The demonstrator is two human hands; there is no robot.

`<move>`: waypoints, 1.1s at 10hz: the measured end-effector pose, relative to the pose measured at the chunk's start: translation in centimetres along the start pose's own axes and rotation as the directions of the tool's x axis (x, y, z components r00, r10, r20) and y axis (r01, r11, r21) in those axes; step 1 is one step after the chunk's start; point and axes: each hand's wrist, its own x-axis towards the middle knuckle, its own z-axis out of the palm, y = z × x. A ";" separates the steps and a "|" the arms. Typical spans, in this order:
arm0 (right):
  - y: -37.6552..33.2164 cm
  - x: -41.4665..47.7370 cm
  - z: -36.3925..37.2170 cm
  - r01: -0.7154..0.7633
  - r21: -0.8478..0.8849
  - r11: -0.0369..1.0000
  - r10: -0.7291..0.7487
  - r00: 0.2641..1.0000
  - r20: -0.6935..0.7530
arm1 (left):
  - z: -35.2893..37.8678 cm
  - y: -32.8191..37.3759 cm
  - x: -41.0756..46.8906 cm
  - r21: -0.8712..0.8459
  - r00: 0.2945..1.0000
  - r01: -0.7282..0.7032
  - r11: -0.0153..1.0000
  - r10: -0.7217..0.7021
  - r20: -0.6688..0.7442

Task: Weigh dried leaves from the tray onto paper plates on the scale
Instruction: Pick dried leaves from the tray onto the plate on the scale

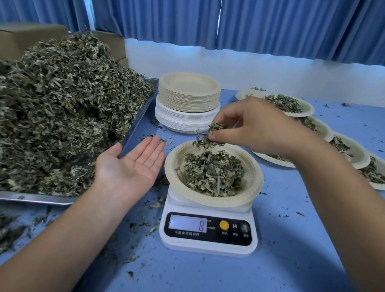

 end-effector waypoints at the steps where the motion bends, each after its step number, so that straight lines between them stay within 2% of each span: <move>1: 0.1 0.0 0.1 -0.008 -0.018 1.000 0.009 1.000 0.028 | 0.0 0.0 0.0 -0.003 1.000 0.003 1.000 -0.003 0.005; 3: -0.4 -0.5 -0.9 0.033 -0.033 0.999 -0.031 0.998 0.055 | 0.0 0.0 0.0 -0.003 1.000 0.006 1.000 -0.006 0.004; 4: -0.6 -0.8 -1.5 0.014 -0.113 0.993 -0.001 0.993 0.116 | 0.0 0.1 0.0 -0.001 1.000 0.004 1.000 -0.004 0.006; 6: -1.8 -1.7 -1.6 -0.068 -0.176 0.982 0.124 0.934 0.336 | 0.0 0.0 0.1 -0.003 1.000 0.005 1.000 -0.005 0.009; 7: -2.3 -1.9 -1.3 -0.045 -0.221 0.974 0.129 0.915 0.383 | -0.1 0.0 0.1 0.000 1.000 0.006 1.000 -0.006 0.011; 10: -2.0 -1.6 0.1 0.036 -0.317 0.948 0.077 0.939 0.335 | -0.1 0.1 0.1 0.006 1.000 0.005 1.000 -0.005 0.011; 11: -1.8 -1.5 -0.1 0.017 -0.259 0.966 0.055 0.962 0.267 | -0.1 0.1 0.1 0.006 1.000 0.006 1.000 -0.006 0.009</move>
